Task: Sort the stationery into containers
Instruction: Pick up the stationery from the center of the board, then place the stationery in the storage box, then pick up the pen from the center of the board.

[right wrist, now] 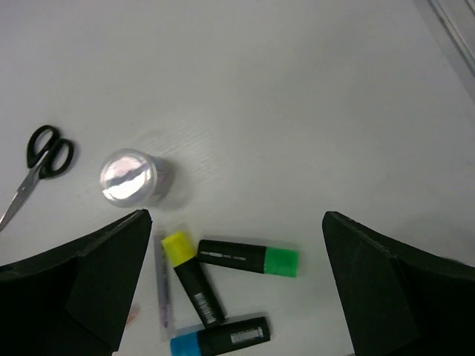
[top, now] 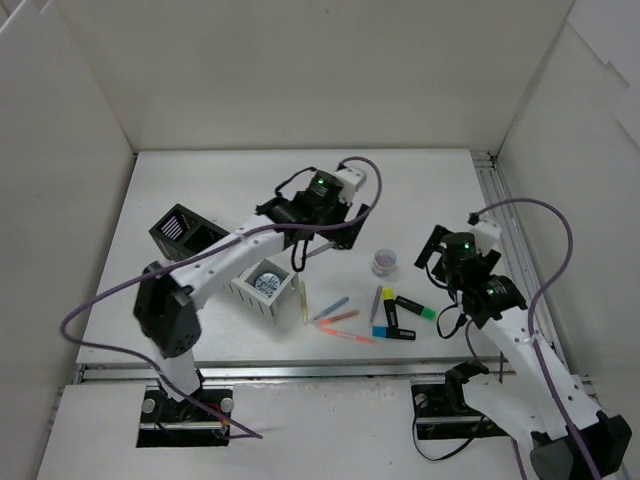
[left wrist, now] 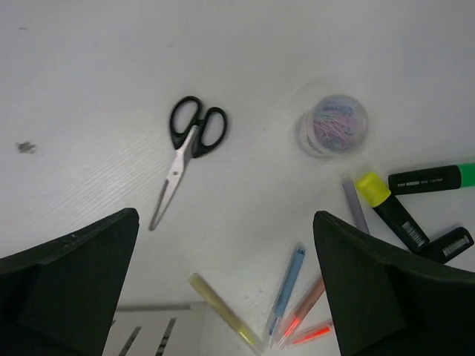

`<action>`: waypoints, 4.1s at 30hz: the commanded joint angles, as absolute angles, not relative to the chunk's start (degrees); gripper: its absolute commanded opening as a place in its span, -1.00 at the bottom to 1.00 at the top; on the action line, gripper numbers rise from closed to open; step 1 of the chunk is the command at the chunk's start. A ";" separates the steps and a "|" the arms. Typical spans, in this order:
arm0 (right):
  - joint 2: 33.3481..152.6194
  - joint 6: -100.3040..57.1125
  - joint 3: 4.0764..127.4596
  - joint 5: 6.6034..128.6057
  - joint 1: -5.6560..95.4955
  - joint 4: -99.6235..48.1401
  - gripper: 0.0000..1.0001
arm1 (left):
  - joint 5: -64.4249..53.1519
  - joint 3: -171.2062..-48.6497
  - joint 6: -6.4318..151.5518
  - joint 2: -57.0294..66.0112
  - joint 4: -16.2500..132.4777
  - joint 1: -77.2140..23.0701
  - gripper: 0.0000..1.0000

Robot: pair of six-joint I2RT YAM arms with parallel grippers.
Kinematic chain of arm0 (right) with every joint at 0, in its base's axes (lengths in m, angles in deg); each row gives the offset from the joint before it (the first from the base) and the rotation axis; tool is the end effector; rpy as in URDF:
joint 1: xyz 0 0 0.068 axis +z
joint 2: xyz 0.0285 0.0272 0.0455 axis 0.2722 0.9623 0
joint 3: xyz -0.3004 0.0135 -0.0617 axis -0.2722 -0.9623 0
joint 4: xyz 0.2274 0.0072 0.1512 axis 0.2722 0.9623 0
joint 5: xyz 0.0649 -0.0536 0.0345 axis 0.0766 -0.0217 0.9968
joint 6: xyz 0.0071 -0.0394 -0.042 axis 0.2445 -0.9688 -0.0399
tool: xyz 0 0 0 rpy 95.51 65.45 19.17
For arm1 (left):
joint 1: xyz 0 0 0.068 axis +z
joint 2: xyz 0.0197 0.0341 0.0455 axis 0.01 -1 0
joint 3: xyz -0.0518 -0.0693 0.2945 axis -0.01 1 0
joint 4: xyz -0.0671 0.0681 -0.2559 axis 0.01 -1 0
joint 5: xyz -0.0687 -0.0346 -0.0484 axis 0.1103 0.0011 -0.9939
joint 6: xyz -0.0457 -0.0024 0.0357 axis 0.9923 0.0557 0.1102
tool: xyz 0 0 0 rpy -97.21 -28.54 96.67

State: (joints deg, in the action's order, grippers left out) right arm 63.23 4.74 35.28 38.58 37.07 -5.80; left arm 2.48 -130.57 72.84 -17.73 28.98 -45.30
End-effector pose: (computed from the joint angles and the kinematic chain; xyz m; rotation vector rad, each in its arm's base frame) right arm 0.1884 0.0572 0.3283 0.4376 1.9618 0.2272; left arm 0.2979 -0.2953 0.3871 0.6190 2.0936 -0.5778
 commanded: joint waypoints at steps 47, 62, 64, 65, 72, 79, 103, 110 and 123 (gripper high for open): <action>55.76 -0.55 30.39 48.01 18.96 1.09 0.96 | 4.36 -155.72 68.98 -38.89 29.73 -53.04 -0.53; 55.32 -2.40 29.07 53.01 19.84 -2.25 0.95 | 26.43 -104.76 91.91 7.81 20.42 -47.77 -0.44; 55.76 -2.48 28.81 53.37 19.84 -2.52 0.95 | 27.23 -102.11 93.67 10.79 20.59 -47.15 -0.40; 55.85 -2.48 28.81 53.55 19.92 -2.87 0.95 | 27.67 -100.79 93.68 11.51 21.11 -47.15 -0.38; 57.17 -2.48 28.45 54.34 20.54 -3.92 0.94 | 26.18 -96.21 94.47 12.57 23.48 -47.15 -0.35; 57.69 -2.48 28.28 53.20 21.24 -4.01 0.94 | 25.13 -95.42 94.47 11.78 24.81 -47.15 -0.06; 79.21 -9.60 36.18 50.83 40.82 -3.84 0.96 | 28.90 -98.32 88.76 22.50 24.28 -47.15 0.99; 89.42 -9.17 42.25 50.72 45.50 0.03 0.86 | 29.25 -96.21 87.70 25.05 24.98 -46.63 0.99; 96.80 3.14 37.42 55.48 47.08 0.91 0.00 | 28.38 -94.54 87.52 25.05 25.34 -44.88 0.99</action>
